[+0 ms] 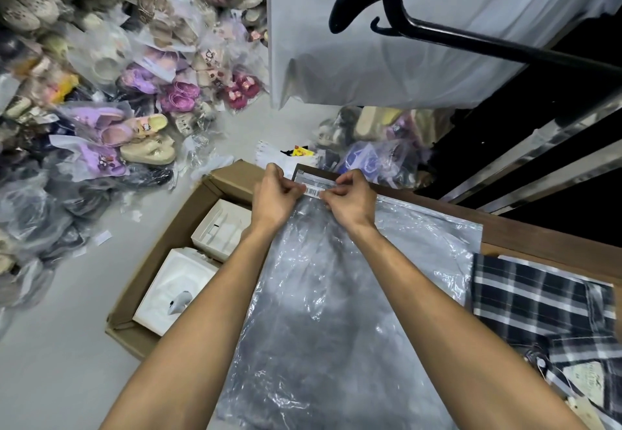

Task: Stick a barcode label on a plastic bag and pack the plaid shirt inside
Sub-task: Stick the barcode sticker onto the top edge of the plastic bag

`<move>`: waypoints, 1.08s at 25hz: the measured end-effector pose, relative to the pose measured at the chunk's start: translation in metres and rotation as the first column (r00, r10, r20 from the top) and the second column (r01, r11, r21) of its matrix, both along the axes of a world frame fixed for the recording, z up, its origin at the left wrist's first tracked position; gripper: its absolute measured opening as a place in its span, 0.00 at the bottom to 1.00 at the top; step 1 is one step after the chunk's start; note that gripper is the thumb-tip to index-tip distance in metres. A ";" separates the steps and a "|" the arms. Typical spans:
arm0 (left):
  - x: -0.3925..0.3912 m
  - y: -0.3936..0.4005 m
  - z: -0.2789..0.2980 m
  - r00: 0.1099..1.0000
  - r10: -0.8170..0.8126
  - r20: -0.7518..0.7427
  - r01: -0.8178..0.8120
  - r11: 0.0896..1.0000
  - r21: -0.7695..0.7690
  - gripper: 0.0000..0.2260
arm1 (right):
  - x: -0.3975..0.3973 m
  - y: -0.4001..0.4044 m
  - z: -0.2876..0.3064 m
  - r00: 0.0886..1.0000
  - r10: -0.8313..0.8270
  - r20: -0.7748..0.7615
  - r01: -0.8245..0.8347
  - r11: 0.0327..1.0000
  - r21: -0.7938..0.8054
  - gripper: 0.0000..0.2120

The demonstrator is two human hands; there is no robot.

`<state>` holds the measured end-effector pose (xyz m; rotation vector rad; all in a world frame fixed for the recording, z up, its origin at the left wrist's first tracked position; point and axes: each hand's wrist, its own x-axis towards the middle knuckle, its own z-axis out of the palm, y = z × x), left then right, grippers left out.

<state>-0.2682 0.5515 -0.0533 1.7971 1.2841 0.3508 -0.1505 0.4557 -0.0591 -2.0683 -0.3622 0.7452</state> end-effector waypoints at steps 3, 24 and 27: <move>0.001 -0.002 -0.003 1.000 0.016 0.014 -0.017 1.000 0.009 0.21 | -0.001 0.003 0.000 1.000 -0.012 0.017 0.013 0.999 -0.034 0.18; 0.002 0.010 -0.002 0.991 0.114 0.075 -0.103 0.984 -0.147 0.06 | 0.012 0.000 0.013 0.993 0.118 0.014 -0.111 0.962 -0.248 0.15; 0.002 0.011 -0.004 0.998 0.035 0.049 -0.028 0.989 -0.145 0.05 | 0.008 0.001 0.015 0.905 0.374 0.201 -0.336 0.921 -0.200 0.08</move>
